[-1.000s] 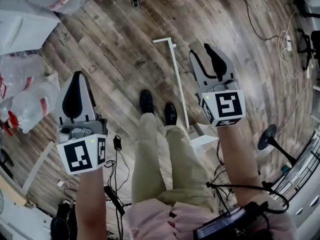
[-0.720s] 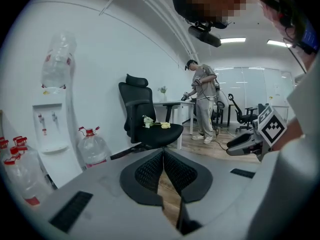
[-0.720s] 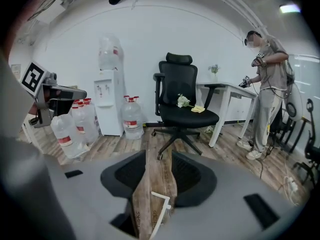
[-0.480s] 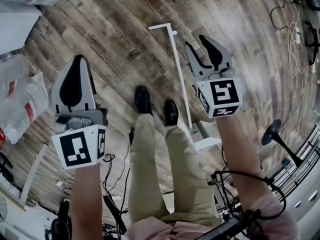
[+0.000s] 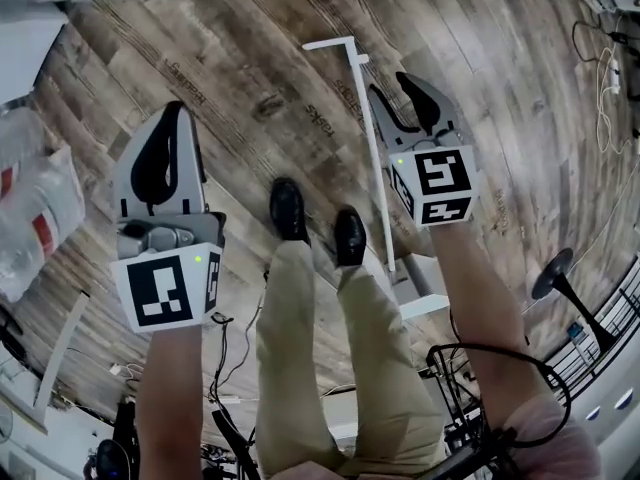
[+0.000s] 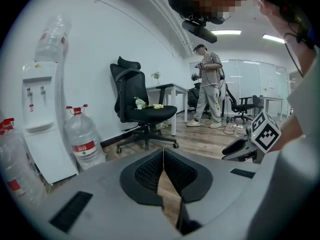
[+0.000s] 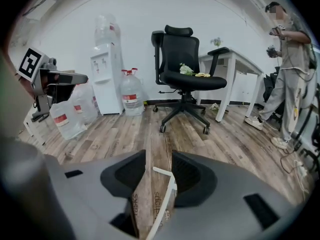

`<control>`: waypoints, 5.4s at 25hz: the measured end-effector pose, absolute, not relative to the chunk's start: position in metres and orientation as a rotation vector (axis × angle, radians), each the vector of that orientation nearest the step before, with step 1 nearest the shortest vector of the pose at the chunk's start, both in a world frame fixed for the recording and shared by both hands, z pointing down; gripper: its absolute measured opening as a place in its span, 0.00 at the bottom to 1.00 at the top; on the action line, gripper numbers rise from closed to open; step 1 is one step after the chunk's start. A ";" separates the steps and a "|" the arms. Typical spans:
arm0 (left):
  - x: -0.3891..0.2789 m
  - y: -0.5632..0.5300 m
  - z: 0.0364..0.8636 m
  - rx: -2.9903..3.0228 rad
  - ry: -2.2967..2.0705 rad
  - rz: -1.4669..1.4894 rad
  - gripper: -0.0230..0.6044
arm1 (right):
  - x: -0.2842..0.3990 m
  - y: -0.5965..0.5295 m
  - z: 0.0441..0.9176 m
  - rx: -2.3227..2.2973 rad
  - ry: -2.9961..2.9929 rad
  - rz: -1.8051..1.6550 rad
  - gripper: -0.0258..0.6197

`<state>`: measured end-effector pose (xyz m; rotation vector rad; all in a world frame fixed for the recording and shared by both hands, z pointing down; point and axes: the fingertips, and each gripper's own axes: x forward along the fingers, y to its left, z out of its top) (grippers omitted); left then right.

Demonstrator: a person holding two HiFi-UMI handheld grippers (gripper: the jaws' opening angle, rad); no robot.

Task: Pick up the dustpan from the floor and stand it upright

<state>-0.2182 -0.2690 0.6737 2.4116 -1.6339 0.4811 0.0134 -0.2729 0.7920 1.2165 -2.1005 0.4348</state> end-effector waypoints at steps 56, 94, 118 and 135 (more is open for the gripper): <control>-0.185 -0.260 0.846 2.405 -1.534 0.490 0.06 | 0.061 -0.251 1.092 1.086 -1.749 0.650 0.30; -0.149 -0.224 0.556 2.457 -1.592 0.413 0.06 | 0.108 -0.197 0.798 1.359 -1.791 0.706 0.18; -0.113 -0.149 0.353 2.483 -1.699 0.366 0.06 | 0.164 -0.126 0.586 1.501 -1.997 0.732 0.17; -0.122 -0.117 0.292 2.489 -1.778 0.361 0.06 | 0.157 -0.137 0.524 1.521 -2.113 0.649 0.17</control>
